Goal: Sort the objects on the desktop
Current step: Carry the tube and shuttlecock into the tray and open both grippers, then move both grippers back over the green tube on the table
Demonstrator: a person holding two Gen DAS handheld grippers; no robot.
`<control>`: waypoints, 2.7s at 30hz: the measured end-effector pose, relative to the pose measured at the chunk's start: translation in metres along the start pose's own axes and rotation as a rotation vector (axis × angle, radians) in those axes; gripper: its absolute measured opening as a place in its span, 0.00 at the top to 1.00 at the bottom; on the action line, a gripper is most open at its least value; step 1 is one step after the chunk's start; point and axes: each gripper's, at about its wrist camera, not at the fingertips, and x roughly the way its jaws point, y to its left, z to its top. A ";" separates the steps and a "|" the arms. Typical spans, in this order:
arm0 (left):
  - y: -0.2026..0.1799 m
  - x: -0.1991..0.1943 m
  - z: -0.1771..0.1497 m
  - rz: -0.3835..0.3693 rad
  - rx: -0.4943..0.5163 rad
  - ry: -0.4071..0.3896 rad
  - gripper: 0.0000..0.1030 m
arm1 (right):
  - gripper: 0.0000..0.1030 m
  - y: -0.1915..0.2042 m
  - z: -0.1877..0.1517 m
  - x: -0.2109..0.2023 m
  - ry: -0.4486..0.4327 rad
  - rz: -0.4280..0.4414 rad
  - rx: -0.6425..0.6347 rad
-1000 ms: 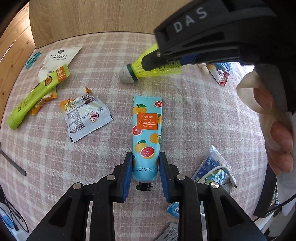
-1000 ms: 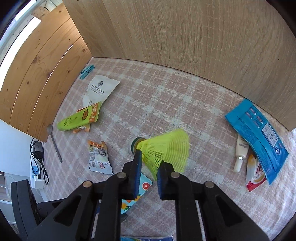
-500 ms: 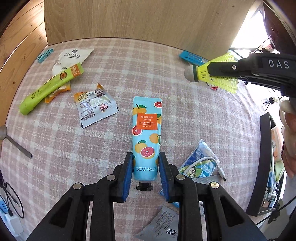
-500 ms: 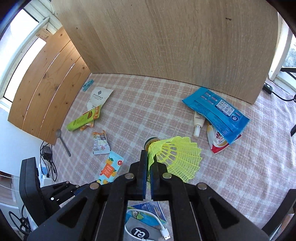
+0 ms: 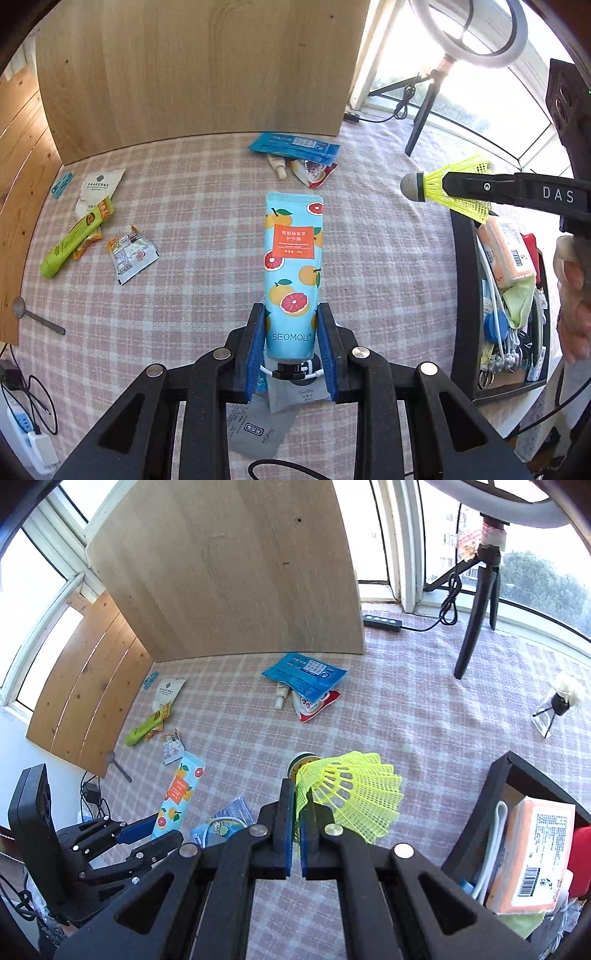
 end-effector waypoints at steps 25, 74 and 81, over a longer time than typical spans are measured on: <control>-0.320 -0.002 -0.039 -0.271 0.525 0.047 0.75 | 0.97 -0.233 -0.135 -0.171 -0.125 -0.255 0.371; -0.150 -0.013 -0.032 -0.091 0.205 -0.005 0.39 | 0.50 -0.107 -0.097 -0.091 0.002 -0.171 0.135; -0.046 -0.022 -0.042 -0.008 0.072 -0.013 0.39 | 0.50 -0.030 -0.075 -0.053 0.039 -0.112 0.035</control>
